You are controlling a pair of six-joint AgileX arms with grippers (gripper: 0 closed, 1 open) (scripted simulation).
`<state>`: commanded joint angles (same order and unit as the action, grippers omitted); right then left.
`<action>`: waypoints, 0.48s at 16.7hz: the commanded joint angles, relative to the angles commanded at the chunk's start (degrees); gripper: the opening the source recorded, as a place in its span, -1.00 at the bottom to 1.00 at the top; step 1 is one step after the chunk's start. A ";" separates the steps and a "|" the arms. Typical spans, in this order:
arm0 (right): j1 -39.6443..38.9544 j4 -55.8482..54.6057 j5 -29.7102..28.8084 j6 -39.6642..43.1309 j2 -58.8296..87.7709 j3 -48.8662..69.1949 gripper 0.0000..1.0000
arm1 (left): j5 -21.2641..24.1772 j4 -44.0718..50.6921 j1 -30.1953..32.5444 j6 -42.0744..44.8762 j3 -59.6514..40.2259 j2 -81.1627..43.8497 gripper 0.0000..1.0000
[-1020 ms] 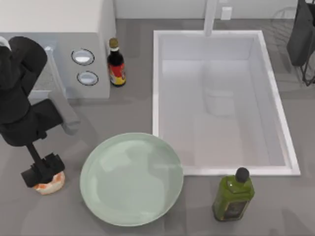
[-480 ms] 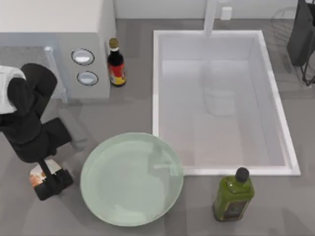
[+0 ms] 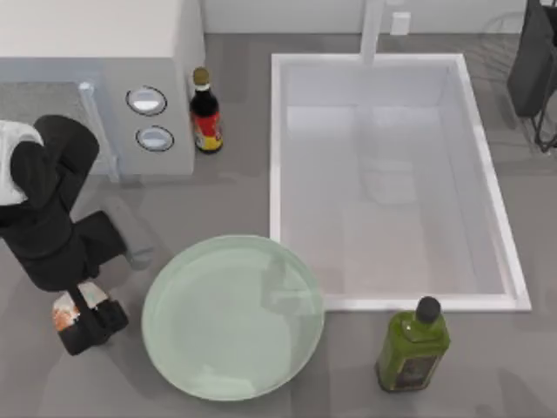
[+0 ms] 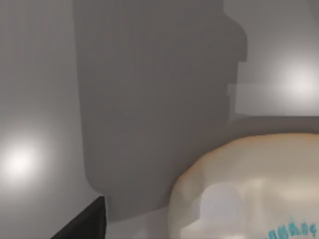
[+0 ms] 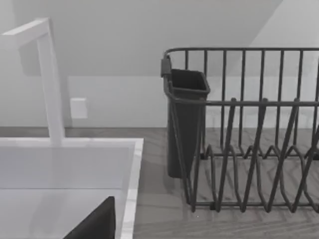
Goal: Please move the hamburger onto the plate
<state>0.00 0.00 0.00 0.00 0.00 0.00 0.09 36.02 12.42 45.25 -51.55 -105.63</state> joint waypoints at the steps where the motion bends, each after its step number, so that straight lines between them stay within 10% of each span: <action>1: 0.00 0.00 0.00 0.00 0.00 0.00 1.00 | 0.00 0.00 0.00 0.00 0.00 0.00 0.70; 8: 0.00 0.00 0.00 0.00 0.00 0.00 1.00 | 0.00 0.00 0.00 0.00 0.00 0.00 -0.36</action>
<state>0.00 0.00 0.00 0.00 0.00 0.00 0.09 36.02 12.42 45.25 -51.55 -105.63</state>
